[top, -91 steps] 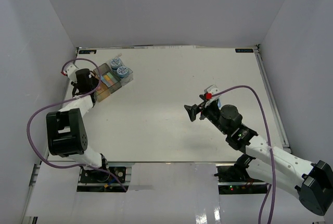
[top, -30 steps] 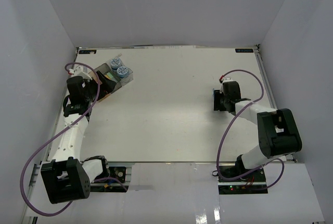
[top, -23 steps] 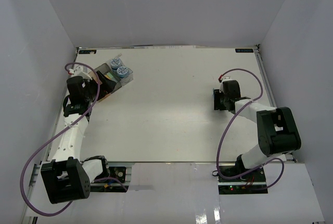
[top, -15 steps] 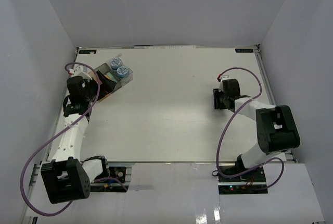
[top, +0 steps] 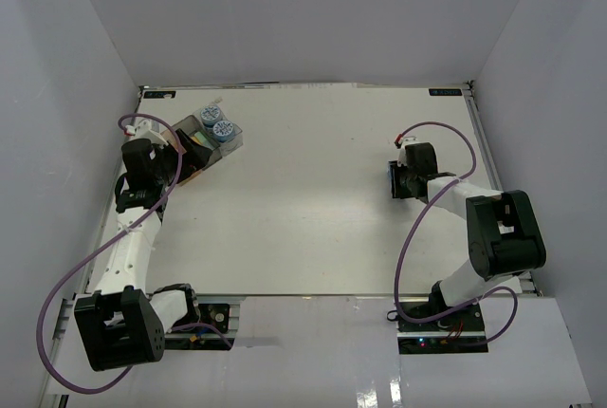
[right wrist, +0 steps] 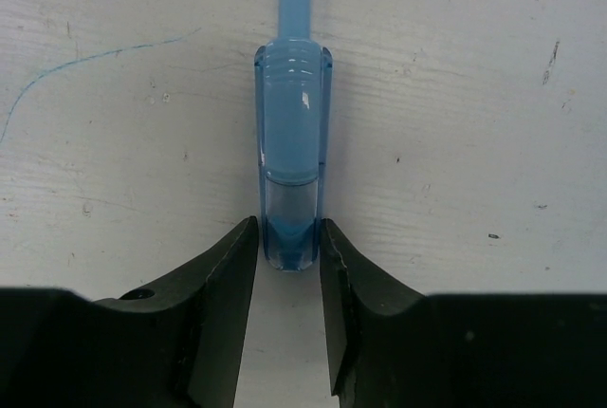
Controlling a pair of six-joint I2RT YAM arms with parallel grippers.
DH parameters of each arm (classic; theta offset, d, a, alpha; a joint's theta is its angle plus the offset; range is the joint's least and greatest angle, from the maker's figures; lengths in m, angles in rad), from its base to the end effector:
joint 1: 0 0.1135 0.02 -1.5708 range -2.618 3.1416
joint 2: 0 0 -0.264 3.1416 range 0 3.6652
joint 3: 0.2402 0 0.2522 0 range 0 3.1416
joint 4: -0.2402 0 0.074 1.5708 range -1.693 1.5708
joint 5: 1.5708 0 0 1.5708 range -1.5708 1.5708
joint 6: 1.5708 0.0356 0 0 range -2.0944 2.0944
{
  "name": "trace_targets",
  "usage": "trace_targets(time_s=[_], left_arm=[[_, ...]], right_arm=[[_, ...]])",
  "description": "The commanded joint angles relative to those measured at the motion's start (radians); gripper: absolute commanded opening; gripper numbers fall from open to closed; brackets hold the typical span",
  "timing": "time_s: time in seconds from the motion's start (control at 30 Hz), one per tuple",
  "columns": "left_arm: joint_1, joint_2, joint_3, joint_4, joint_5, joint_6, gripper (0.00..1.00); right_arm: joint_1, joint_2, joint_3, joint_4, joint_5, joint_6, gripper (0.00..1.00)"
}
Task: Sort the stationery into containers
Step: Pick up the pen from the center of the board.
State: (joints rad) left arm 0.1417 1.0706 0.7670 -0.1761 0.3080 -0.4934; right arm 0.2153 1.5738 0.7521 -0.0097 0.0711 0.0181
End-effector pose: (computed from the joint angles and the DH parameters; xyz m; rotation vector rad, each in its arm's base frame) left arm 0.2399 0.0233 0.2794 -0.4586 2.0168 -0.5334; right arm 0.2988 0.0628 0.1581 -0.2033 2.3909 0.0235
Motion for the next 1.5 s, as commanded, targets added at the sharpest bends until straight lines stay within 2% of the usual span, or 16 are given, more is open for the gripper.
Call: trace_targets(time_s=[0.0,0.13,0.33,0.57,0.73,1.03,1.2,1.37,1.47], left_arm=[[-0.002,-0.015,0.003,0.010,0.017,0.007,0.98],[-0.002,-0.014,0.003,0.015,0.023,0.006,0.98],[-0.002,-0.011,-0.001,0.021,0.036,0.001,0.98],[-0.004,-0.004,-0.006,0.033,0.068,-0.007,0.98],[-0.004,0.022,-0.006,0.056,0.149,-0.030,0.98],[-0.024,0.054,-0.040,0.087,0.361,-0.143,0.98],[-0.083,0.032,-0.061,0.133,0.388,-0.220,0.98],[-0.224,0.048,-0.026,0.161,0.295,-0.238,0.98],[-0.270,0.090,-0.006,0.168,0.263,-0.264,0.97]], right_arm=[[0.001,0.009,0.001,-0.029,-0.024,-0.003,0.37],[0.009,-0.006,-0.008,-0.021,0.002,-0.004,0.29],[0.059,-0.050,-0.011,-0.018,0.044,-0.014,0.22],[0.198,-0.149,0.021,-0.048,0.048,-0.046,0.22],[0.311,-0.173,0.124,-0.116,0.042,-0.069,0.23],[0.469,-0.167,0.315,-0.122,-0.160,-0.050,0.24],[0.530,-0.155,0.354,-0.107,-0.205,-0.093,0.25],[0.590,-0.170,0.343,-0.072,-0.232,-0.106,0.25],[0.611,-0.195,0.328,-0.038,-0.240,-0.099,0.25]])
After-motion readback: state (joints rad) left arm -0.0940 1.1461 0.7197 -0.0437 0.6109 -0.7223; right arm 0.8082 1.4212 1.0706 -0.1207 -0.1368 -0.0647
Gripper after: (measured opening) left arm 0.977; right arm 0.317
